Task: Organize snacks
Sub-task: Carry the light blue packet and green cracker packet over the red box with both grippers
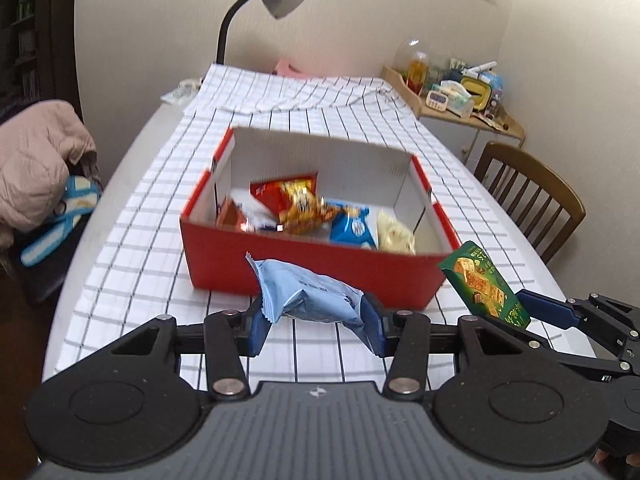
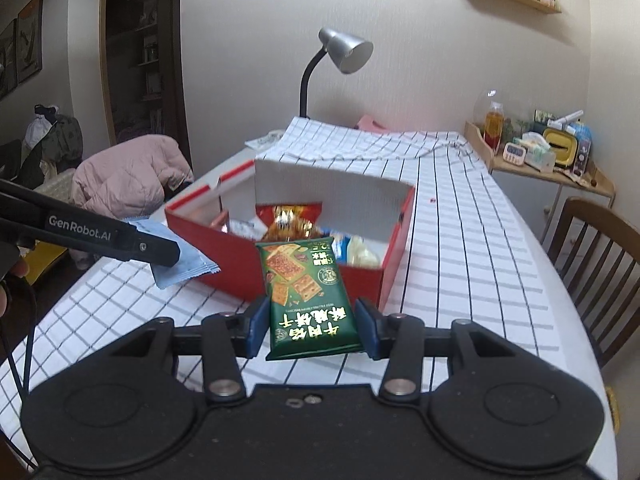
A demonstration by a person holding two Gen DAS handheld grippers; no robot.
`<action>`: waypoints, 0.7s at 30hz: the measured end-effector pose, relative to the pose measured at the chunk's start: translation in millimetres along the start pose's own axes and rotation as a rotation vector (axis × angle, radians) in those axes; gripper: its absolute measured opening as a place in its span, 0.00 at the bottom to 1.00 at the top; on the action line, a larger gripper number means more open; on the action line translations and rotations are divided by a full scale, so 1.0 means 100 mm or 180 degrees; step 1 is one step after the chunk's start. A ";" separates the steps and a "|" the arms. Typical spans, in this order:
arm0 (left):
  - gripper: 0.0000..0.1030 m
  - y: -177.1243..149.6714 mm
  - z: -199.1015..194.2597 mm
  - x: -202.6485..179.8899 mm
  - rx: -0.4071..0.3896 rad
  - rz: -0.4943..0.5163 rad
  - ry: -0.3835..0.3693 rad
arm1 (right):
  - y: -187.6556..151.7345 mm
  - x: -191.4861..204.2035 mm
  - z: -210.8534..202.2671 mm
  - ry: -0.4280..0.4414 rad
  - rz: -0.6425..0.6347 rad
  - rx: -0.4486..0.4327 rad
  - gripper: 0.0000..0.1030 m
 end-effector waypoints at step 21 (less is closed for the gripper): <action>0.46 0.89 0.19 -0.01 -0.0056 0.0099 0.0353 | 0.81 -0.19 0.40 -0.0263 0.0021 -0.0056 0.44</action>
Point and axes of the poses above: each gripper's, at about its wrist camera, not at the fingertips, and z roughly the way its jaws point, x to its left, y to its top, the point moved 1 cm from there along z, roughly the way its jaws point, and after that the axes turned 14 degrees about x, right-handed, at the moved point
